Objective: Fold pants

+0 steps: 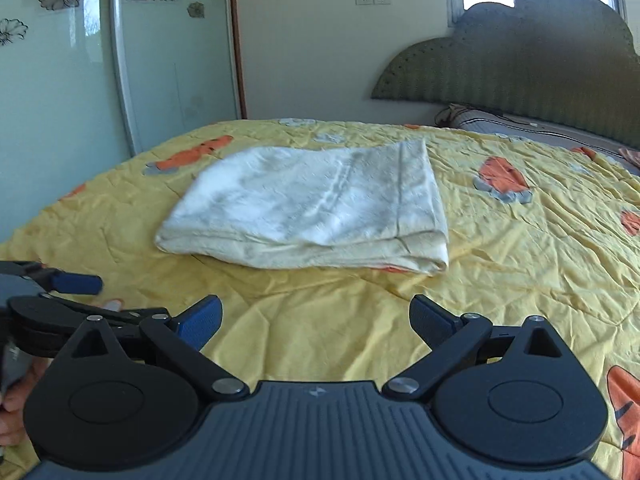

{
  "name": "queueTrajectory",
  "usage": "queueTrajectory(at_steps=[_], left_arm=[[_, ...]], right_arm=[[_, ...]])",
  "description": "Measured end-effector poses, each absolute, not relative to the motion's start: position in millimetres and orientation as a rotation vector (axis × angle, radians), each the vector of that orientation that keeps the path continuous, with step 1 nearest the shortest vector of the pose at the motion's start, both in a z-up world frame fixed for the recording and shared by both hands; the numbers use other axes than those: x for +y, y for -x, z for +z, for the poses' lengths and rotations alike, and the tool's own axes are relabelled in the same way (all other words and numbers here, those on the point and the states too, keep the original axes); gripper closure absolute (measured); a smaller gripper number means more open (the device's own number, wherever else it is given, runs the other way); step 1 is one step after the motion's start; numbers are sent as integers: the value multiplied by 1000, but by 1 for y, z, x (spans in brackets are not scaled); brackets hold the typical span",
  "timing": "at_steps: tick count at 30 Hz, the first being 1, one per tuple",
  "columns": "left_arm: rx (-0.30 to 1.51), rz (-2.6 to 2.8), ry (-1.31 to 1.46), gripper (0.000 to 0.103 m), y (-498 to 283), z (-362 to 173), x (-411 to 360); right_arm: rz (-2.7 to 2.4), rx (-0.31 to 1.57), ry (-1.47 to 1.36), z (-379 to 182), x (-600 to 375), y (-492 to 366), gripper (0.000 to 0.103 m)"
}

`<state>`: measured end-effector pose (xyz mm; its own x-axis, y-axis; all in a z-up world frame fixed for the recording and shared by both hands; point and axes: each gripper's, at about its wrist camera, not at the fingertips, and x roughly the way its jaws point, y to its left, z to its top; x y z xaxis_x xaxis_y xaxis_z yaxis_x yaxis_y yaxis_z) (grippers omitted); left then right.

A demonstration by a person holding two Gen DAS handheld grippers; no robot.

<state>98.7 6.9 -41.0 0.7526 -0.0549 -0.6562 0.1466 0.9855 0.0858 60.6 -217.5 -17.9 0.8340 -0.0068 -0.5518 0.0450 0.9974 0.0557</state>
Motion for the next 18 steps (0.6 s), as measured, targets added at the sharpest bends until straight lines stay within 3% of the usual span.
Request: queueTrajectory(at_steps=[18], left_arm=[[662,-100,-96,3,-98,-55,11]], right_arm=[[-89,686,-73,-58,-225,-60,0]])
